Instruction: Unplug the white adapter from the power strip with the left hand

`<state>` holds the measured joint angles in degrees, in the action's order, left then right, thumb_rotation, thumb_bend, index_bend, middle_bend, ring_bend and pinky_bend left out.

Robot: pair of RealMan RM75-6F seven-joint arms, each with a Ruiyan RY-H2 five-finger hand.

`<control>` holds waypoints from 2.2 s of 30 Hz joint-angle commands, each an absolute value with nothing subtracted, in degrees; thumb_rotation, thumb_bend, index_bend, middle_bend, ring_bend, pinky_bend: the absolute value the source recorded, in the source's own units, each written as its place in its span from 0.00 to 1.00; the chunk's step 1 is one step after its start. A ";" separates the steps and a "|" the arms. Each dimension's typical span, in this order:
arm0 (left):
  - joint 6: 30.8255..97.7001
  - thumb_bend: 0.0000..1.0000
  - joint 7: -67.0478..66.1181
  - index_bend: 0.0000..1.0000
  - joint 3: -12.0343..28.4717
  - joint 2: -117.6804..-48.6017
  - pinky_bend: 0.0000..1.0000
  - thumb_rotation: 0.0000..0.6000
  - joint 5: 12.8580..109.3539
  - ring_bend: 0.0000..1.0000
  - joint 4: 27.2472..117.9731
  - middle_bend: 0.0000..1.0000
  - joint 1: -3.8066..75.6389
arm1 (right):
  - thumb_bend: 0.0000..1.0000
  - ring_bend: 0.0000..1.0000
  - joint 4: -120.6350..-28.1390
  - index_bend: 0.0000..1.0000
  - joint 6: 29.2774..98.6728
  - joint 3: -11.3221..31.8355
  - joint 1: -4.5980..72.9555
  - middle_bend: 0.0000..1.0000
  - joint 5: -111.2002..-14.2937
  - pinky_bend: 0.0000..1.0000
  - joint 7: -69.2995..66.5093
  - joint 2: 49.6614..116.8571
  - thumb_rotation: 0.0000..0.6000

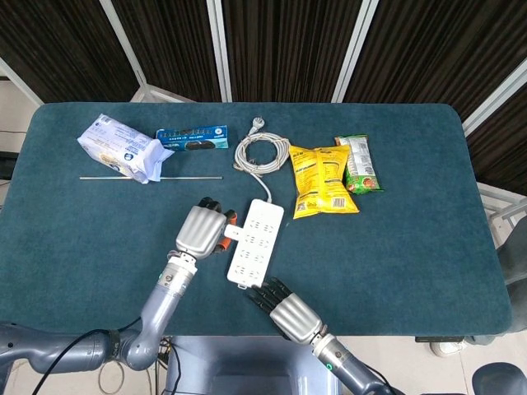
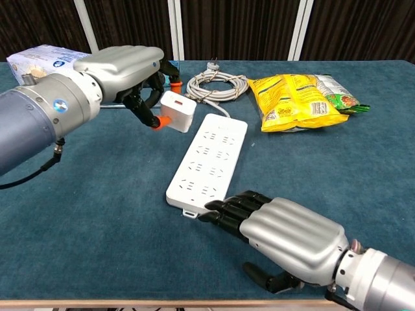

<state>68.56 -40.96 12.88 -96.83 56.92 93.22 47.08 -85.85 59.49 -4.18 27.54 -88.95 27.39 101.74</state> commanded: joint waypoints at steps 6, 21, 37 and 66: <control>68.37 0.35 -38.71 0.73 11.60 -93.66 0.25 1.00 58.25 0.34 92.05 0.78 45.34 | 0.59 0.07 -86.78 0.06 62.87 -1.74 27.28 0.08 -89.79 0.07 28.96 100.62 1.00; 68.12 0.35 -34.86 0.72 9.13 -88.78 0.25 1.00 57.42 0.34 92.04 0.77 41.02 | 0.60 0.07 -91.85 0.06 68.82 4.51 26.19 0.08 -87.25 0.07 28.36 91.39 1.00; 68.01 0.30 -34.60 0.58 7.38 -89.67 0.20 1.00 56.22 0.31 87.09 0.60 38.29 | 0.60 0.07 -92.86 0.06 71.82 5.33 24.10 0.08 -85.68 0.07 23.57 85.02 1.00; 79.78 0.09 -27.01 0.16 4.63 -83.18 0.08 1.00 65.82 0.10 96.79 0.17 28.79 | 0.49 0.00 -92.48 0.00 79.41 7.59 17.09 0.00 -80.04 0.00 13.42 75.06 1.00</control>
<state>77.18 -29.05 6.45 -84.63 63.10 94.96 31.10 -92.90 78.39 8.04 18.18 -80.17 14.63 75.96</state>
